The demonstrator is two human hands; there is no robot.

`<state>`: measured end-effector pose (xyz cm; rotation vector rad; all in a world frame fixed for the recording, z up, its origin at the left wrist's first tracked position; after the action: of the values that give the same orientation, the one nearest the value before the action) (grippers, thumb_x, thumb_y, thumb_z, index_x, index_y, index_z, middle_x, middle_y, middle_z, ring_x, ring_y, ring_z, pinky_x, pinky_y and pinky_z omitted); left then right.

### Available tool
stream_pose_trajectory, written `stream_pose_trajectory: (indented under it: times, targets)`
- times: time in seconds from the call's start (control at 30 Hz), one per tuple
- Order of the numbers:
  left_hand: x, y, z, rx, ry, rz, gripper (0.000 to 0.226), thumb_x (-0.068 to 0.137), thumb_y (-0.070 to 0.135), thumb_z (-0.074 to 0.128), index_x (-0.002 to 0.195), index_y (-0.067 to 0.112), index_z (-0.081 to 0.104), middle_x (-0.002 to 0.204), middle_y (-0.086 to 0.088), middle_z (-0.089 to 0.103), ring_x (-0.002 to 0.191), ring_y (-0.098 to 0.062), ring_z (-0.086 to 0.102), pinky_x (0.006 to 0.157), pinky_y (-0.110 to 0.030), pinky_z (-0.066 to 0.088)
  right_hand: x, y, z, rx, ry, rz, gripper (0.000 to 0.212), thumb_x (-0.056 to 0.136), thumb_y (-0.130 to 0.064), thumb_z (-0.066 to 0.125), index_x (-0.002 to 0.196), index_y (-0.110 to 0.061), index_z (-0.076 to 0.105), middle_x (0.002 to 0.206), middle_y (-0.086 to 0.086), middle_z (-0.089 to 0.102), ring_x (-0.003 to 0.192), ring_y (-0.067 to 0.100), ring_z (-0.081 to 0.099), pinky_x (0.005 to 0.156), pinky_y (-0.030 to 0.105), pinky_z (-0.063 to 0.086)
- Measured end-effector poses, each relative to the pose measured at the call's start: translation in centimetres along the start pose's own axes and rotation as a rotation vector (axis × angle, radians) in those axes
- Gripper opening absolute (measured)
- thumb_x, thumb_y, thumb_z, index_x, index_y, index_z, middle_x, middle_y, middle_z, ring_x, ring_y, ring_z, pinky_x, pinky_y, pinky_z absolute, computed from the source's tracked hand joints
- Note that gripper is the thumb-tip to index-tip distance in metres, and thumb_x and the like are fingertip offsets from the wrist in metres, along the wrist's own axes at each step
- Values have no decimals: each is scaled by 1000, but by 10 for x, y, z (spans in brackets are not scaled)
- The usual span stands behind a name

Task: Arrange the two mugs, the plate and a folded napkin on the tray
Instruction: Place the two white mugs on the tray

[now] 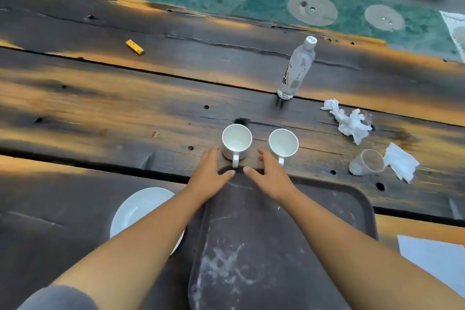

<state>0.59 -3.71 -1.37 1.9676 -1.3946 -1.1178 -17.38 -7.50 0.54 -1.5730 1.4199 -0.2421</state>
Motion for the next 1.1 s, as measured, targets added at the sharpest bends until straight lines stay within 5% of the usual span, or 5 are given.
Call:
stream_pose_trajectory:
  times: [0.33,0.47,0.63,0.93,1.1]
  targets:
    - [39,-4,0,-293,-87,29,98,73,34,85,151,39,26,153,8,28,139,-12,42,116,-41,39,49,-24,3,140,-14,-73,72,79,-32,77,124,-71,36,127,-35,51,123,-2,53,110,40,46]
    - [50,-10,0,-278,-176,15,112,71,41,86,156,41,13,158,13,21,140,-17,44,114,-42,41,64,-22,3,95,-16,-91,92,82,-30,78,155,-31,23,146,-13,41,141,18,41,113,37,36]
    - [59,-13,1,-238,-241,6,118,72,42,86,157,41,4,162,5,24,133,-13,52,113,-42,44,70,-18,4,135,-40,-53,79,76,-32,75,107,-87,28,114,-53,47,113,-7,53,97,23,43]
    - [63,-14,2,-374,-299,57,99,77,19,87,151,38,25,137,14,52,115,4,61,92,-16,53,77,-12,7,207,-118,-93,84,80,-12,81,148,-29,34,143,-6,49,132,14,50,113,42,43]
    - [65,-17,4,-412,-300,28,98,75,19,89,151,37,29,134,16,55,113,4,63,88,-14,52,78,-12,6,217,-101,-93,80,81,-12,82,146,-28,38,135,-13,53,120,-7,52,97,11,43]
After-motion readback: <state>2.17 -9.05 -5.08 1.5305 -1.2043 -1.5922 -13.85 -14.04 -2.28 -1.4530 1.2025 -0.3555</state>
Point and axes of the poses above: each hand's wrist, its own x-axis towards the middle knuckle, its own z-axis out of the palm, y = z × x, the point moved 4 cm from there along x, towards the middle knuckle
